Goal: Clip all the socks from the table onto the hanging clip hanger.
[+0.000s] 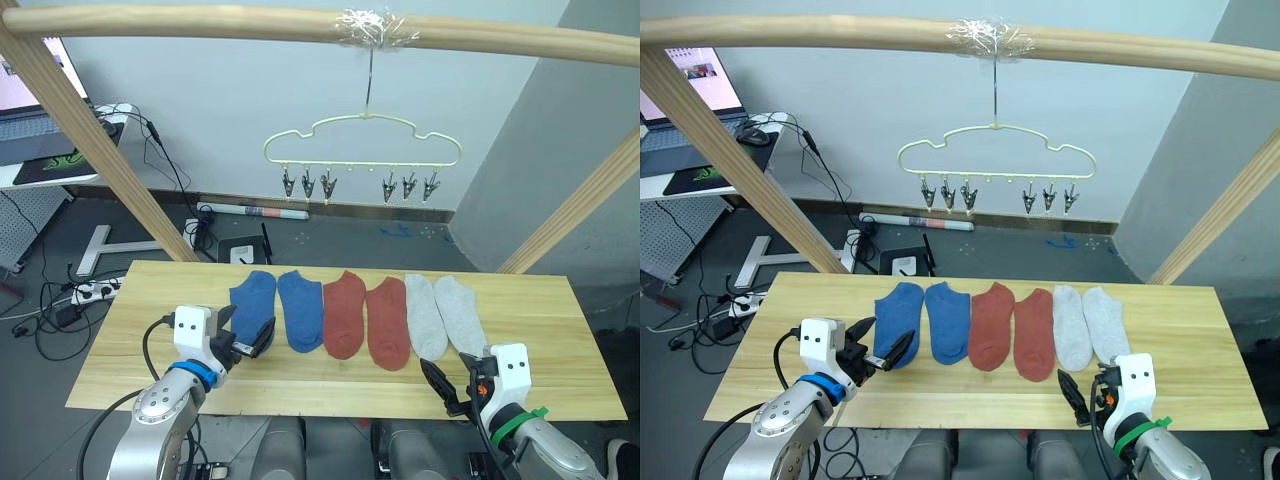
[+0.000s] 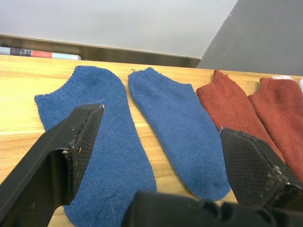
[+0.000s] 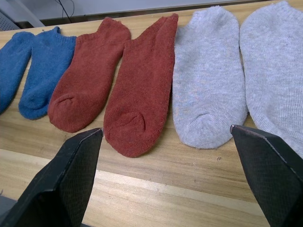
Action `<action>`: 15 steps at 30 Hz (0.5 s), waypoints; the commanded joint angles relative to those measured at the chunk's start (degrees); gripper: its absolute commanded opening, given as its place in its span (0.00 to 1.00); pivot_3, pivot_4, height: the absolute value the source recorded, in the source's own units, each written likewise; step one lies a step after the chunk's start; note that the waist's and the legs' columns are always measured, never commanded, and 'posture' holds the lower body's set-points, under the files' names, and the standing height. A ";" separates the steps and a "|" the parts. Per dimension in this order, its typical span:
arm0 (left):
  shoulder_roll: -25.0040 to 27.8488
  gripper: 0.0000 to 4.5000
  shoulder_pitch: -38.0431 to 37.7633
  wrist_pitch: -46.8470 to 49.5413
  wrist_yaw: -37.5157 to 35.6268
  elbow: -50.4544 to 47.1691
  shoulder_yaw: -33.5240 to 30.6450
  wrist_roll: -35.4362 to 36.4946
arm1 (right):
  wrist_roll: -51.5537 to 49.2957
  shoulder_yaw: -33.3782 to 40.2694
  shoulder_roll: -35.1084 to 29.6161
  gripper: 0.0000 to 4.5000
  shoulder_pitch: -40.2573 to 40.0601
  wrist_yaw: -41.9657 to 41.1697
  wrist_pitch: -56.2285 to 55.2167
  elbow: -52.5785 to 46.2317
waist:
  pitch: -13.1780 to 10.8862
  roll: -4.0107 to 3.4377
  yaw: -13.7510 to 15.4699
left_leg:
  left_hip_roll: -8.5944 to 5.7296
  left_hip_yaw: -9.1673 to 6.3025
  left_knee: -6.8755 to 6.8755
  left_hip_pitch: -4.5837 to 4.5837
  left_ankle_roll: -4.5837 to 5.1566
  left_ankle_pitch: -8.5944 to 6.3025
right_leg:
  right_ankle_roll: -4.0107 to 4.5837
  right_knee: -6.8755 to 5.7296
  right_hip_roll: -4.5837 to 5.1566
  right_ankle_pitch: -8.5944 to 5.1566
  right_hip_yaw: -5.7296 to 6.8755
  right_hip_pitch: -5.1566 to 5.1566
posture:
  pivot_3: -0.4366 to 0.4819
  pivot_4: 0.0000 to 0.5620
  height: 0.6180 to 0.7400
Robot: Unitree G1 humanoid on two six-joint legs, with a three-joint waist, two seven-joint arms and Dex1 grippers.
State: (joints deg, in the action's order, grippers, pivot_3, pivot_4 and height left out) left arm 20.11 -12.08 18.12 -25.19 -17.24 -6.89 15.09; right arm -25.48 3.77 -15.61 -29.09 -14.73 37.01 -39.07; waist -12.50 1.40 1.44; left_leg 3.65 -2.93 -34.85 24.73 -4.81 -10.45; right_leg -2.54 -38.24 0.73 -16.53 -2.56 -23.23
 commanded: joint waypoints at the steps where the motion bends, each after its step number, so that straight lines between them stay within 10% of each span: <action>1: 0.60 0.99 0.37 1.58 0.07 -0.81 -0.15 0.52 | -0.36 0.85 -0.53 1.00 -0.77 -0.17 -0.59 -2.38 | 0.06 -0.01 0.01 | 0.00 0.00 0.00 0.00 0.00 0.00 | 0.00 0.00 0.00 0.00 0.00 0.00 | 0.61 0.36 1.00; 9: 1.50 0.99 1.32 8.18 -0.61 -2.20 -1.15 3.61 | -0.29 0.96 -0.69 1.00 -1.29 -0.08 -0.79 -2.70 | 0.11 0.00 -0.04 | 0.00 0.01 -0.06 -0.20 0.01 0.00 | 0.37 -0.46 -0.01 -0.23 -0.04 -0.01 | 0.61 0.37 1.00; 15: 1.61 0.74 1.26 7.29 0.22 -2.72 -0.99 2.45 | -0.30 0.86 -0.71 1.00 -1.40 -0.17 -0.92 -2.67 | 0.11 0.00 -0.04 | 0.03 0.01 -0.06 -0.37 0.04 0.03 | 0.50 -0.71 -0.04 -0.31 -0.04 0.01 | 0.61 0.37 1.00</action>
State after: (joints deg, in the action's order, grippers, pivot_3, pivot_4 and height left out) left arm 21.17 -10.81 26.12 -25.49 -17.75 -7.10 17.84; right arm -25.47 3.85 -15.89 -30.22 -14.71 36.92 -39.44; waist -12.39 1.40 1.40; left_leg 3.67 -2.92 -34.91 24.35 -4.77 -10.42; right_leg -2.04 -38.94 0.69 -16.84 -2.61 -23.22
